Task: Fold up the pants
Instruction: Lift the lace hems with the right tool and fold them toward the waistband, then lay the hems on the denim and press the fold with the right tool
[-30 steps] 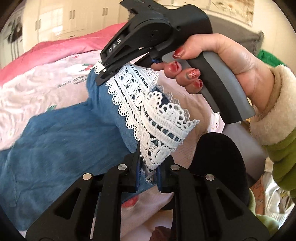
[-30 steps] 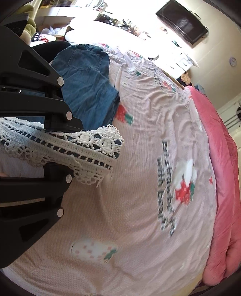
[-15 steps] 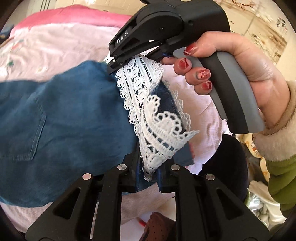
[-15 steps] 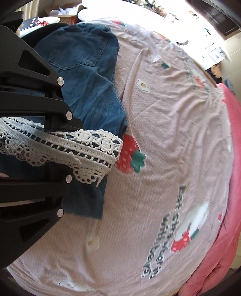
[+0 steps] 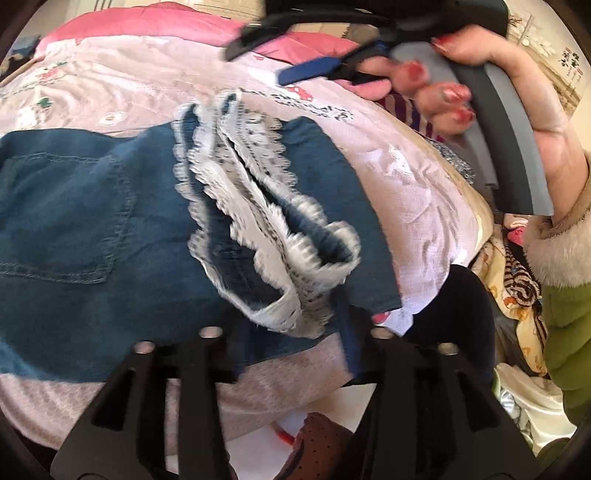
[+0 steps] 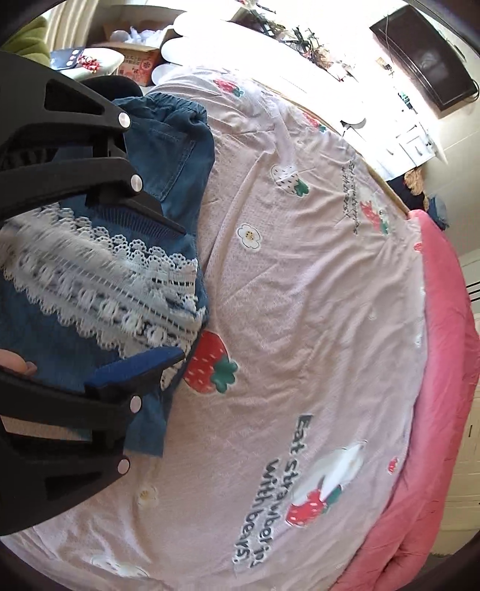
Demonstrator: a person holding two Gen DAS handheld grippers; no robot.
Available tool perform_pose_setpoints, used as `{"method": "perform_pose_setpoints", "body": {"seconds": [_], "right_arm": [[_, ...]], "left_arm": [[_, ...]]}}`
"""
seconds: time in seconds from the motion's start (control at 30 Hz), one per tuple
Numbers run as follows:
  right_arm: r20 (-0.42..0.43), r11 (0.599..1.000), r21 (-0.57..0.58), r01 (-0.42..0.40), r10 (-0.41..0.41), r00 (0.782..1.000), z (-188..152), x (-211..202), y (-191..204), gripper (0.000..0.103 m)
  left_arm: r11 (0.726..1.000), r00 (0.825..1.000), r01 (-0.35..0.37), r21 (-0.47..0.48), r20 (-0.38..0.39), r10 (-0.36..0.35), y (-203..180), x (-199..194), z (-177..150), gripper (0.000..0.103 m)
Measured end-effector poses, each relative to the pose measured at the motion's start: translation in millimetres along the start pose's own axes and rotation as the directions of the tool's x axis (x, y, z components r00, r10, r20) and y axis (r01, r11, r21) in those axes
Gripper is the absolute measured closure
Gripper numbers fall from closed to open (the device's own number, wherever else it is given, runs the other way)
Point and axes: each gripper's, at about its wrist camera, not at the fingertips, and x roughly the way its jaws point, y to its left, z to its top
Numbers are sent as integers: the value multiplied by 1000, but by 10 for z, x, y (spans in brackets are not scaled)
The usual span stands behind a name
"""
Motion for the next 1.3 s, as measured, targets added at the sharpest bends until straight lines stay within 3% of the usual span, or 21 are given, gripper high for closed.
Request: {"method": "perform_pose_setpoints", "body": {"seconds": [0.1,0.27,0.4,0.5,0.57,0.63,0.67,0.73,0.97,1.03,1.17,1.3], "right_arm": [[-11,1000,-16,16,-16,1000,-33,7,-64,42],[-12,998,-51,42,-42,999,-63,93,-189,42],[-13,998,-51,20,-20,1000,3,233,-245,42],[-19,998,-60,-6,5,1000,78,363,-219,42],[-43,996,-87,4,-8,999,99,484,-185,44],[-73,993,-116,14,-23,997,87,587,-156,76],[-88,991,-133,14,-26,996,69,630,-147,81],[-77,987,-159,26,-39,996,41,620,-116,88],[37,977,-199,-71,80,996,48,157,148,93],[24,973,-221,-64,71,997,71,190,234,93],[-36,971,-238,16,-25,999,91,517,275,92],[-42,977,-212,8,-17,999,134,684,239,85]], "left_arm": [[1000,1000,-20,-14,5,20,83,-117,-27,63],[997,995,-83,-5,54,83,136,-449,-56,48],[993,989,-121,15,82,119,132,-593,56,47],[992,990,-124,38,74,121,38,-479,180,48],[989,989,-138,53,57,135,3,-392,251,58],[987,989,-146,64,37,144,-18,-272,289,70],[987,990,-143,68,25,142,-15,-210,293,80],[982,985,-170,82,8,170,-24,-112,269,90],[977,982,-190,95,18,189,-24,-137,176,93],[976,980,-197,97,24,196,-26,-169,155,93],[978,981,-193,84,13,193,5,-154,126,93],[975,980,-199,94,8,199,-4,-124,108,93]]}}
